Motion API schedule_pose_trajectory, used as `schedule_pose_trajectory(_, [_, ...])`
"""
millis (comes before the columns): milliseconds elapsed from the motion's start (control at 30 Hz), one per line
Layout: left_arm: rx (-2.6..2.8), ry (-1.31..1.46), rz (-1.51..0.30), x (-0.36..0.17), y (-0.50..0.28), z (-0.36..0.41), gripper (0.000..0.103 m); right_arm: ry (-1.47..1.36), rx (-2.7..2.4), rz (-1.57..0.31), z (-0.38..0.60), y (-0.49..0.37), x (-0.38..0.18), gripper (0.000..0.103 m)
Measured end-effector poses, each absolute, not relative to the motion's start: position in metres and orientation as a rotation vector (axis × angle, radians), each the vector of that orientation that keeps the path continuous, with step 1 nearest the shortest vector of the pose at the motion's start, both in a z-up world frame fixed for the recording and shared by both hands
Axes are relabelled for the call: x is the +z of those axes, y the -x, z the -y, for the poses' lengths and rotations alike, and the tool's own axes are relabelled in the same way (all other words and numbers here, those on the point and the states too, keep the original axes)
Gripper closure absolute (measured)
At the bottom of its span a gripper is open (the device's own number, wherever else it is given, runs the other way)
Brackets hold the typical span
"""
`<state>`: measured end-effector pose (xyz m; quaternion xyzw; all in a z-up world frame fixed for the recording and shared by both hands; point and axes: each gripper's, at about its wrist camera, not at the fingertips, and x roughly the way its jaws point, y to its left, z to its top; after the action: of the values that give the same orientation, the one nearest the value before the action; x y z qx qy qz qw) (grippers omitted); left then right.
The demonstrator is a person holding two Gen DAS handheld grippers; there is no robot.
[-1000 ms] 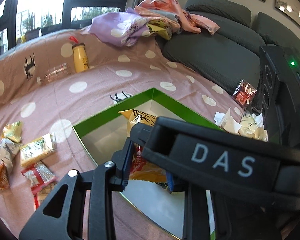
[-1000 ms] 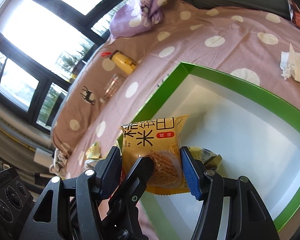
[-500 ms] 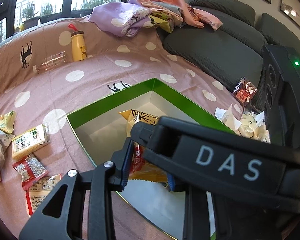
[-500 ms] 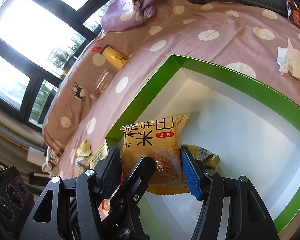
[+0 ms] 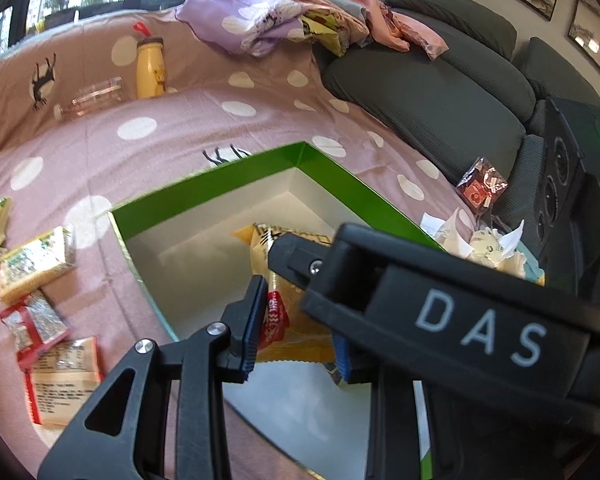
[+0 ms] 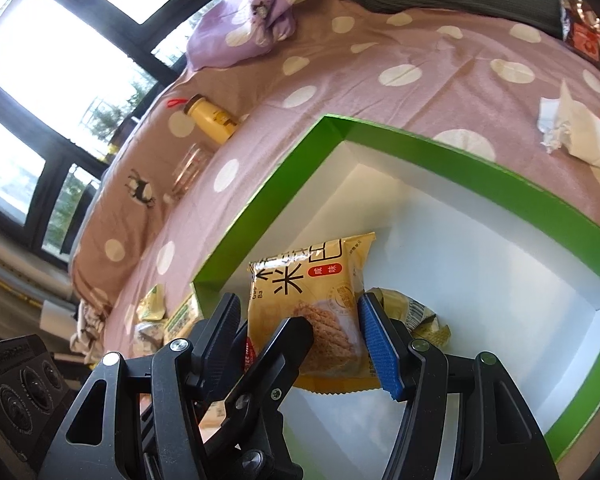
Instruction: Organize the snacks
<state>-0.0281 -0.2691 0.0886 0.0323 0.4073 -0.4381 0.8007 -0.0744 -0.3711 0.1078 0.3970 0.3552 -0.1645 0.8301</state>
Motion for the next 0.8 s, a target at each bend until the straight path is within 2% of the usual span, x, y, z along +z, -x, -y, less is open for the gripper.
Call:
schedule_pose_trajectory(467, [-0.893, -0.001, -0.903, 0.087, 0.021, 0.262, 0.071, -0.851, -0.382, -0.689, 0.380, 0.084, 0.113, 0.039])
schedule_pose_trajectory(500, [-0.886, 0.008, -0.898, 0.090, 0.020, 0.258, 0.069, -0.850, -0.380, -0.676, 0.380, 0.085, 0.115, 0.039])
schedule_pose_trajectory(567, [-0.873, 0.027, -0.881, 0.099, 0.020, 0.246, 0.054, -0.839, -0.376, -0.647, 0.377, 0.087, 0.122, 0.037])
schedule_pose_trajectory(600, [-0.864, 0.035, -0.869, 0.104, 0.021, 0.239, 0.051, -0.832, -0.375, -0.636, 0.376, 0.088, 0.125, 0.036])
schedule_pose_trajectory(700, [-0.821, 0.048, -0.820, 0.117, 0.023, 0.213, 0.047, -0.793, -0.364, -0.612, 0.366, 0.087, 0.136, 0.035])
schedule_pose_trajectory(767, [-0.767, 0.055, -0.805, 0.124, 0.022, 0.192, 0.038, -0.760, -0.334, -0.607, 0.354, 0.084, 0.143, 0.033])
schedule_pose_trajectory(800, [-0.741, 0.058, -0.801, 0.126, 0.022, 0.181, 0.036, -0.751, -0.319, -0.608, 0.350, 0.083, 0.145, 0.032])
